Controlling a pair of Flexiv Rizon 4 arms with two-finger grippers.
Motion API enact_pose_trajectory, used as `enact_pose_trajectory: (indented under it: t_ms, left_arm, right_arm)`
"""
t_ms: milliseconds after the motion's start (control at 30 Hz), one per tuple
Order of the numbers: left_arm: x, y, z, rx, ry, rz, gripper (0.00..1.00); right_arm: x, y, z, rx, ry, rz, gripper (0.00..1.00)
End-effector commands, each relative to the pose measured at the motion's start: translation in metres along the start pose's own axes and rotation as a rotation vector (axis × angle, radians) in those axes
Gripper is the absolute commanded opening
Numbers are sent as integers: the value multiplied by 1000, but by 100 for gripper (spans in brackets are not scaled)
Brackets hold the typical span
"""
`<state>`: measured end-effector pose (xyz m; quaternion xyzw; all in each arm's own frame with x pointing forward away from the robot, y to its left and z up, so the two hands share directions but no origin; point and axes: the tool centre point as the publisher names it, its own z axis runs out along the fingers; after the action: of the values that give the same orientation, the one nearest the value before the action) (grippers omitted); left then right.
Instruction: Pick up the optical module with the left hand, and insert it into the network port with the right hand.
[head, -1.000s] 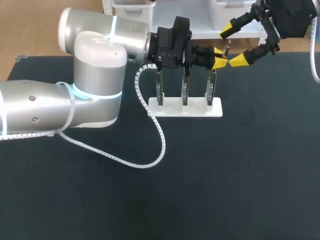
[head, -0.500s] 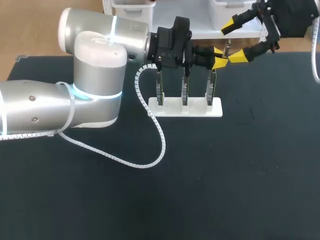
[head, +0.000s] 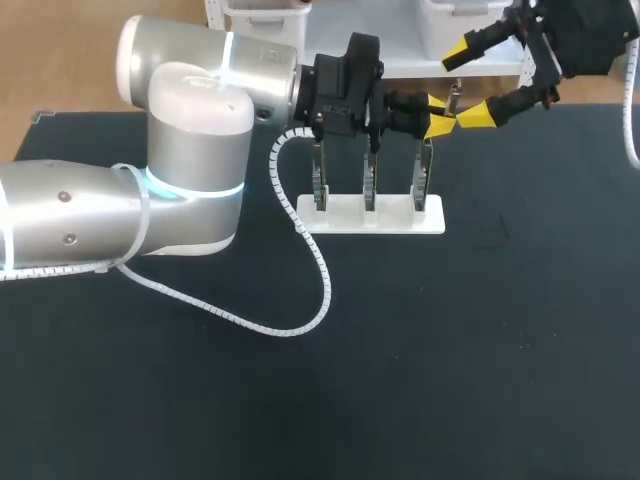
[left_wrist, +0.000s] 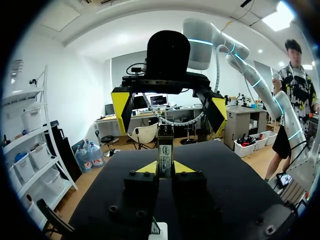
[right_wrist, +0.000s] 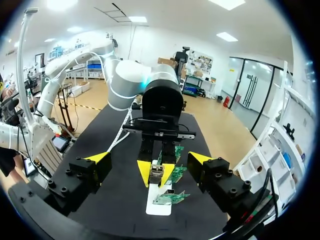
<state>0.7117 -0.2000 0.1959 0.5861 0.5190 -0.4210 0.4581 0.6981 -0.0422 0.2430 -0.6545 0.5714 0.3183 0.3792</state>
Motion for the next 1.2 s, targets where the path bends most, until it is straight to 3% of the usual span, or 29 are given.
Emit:
enact_pose_trajectory:
  t_ms: [33, 800, 833, 967, 1200]
  left_arm:
    - [-1, 2, 0, 6, 5, -1, 0]
    - [-1, 2, 0, 6, 5, -1, 0]
    - [-1, 2, 0, 6, 5, -1, 0]
    - [-1, 2, 0, 6, 5, -1, 0]
    - [-1, 2, 0, 6, 5, -1, 0]
  right_arm:
    - [0, 1, 0, 3, 1, 0, 100]
    - [0, 1, 0, 3, 1, 0, 100]
    - [0, 1, 0, 3, 1, 0, 98]
    - [0, 1, 0, 3, 1, 0, 49]
    - [0, 1, 0, 3, 1, 0, 47]
